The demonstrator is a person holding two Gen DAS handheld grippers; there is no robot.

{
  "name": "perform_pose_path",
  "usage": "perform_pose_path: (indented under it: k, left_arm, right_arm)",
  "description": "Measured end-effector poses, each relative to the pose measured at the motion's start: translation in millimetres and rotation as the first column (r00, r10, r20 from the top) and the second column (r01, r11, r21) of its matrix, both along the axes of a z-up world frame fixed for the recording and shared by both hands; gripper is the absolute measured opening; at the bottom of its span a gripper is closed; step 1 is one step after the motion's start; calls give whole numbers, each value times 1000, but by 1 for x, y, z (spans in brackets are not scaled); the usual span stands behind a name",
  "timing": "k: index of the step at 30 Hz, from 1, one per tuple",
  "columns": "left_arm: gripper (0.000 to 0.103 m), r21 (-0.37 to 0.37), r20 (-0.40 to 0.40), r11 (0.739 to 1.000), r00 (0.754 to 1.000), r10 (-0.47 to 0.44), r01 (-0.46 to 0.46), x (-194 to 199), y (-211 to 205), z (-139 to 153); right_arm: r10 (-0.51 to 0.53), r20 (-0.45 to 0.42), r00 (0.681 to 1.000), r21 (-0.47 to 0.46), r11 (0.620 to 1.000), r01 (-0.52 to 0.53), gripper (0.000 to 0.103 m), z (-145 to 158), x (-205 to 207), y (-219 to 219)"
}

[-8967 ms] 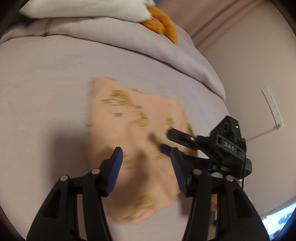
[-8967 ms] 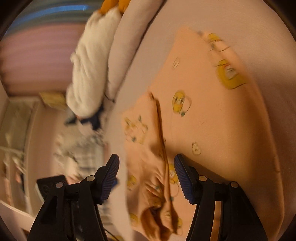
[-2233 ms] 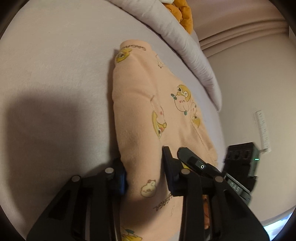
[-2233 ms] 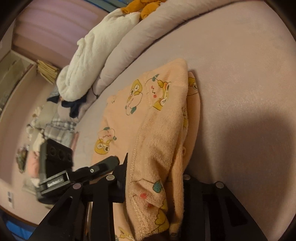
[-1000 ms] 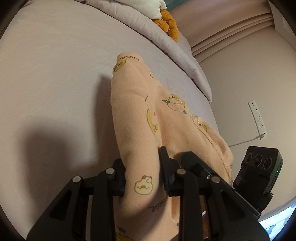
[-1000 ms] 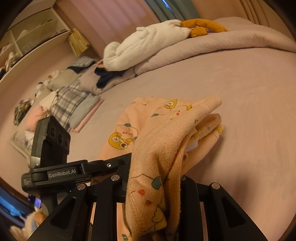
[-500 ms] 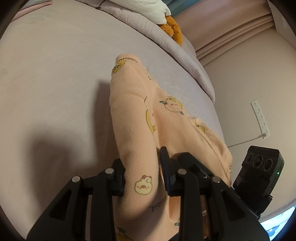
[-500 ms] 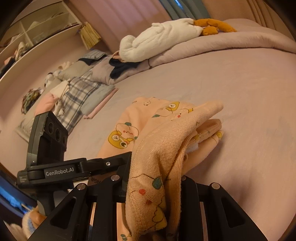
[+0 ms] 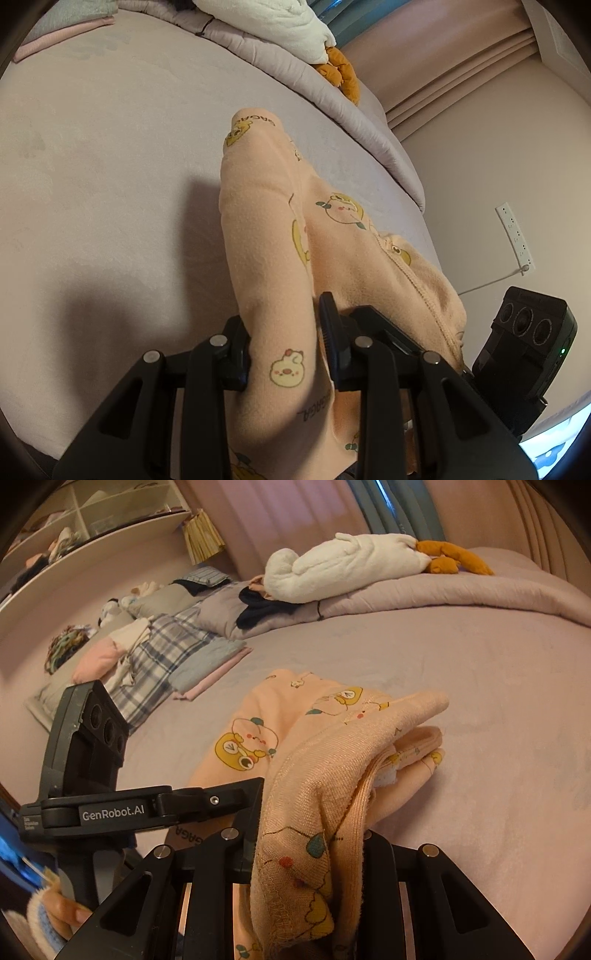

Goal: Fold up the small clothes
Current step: 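Hold the lifted shirt end with the right tool while the left tool holds the shirt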

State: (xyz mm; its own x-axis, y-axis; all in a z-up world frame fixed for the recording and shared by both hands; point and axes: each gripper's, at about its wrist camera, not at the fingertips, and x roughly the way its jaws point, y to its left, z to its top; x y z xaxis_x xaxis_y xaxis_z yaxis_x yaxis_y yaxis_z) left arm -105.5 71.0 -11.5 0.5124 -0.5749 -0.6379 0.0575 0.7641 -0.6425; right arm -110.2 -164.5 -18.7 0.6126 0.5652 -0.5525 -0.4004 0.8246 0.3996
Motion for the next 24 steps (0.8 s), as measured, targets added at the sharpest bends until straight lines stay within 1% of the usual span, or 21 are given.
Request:
perform_pose_path:
  k: [6,24]
  left_arm:
    - [28,-6,13,1000,1000,9,-9,-8,13,0]
    - [28,-36,35,998,998,46,-45,-6,45,-7]
  right_arm:
    - [14,6,1000,-19,1000,-14,27,0,1,11]
    - [59,44,997,-124,991,-54,27,5,11,48]
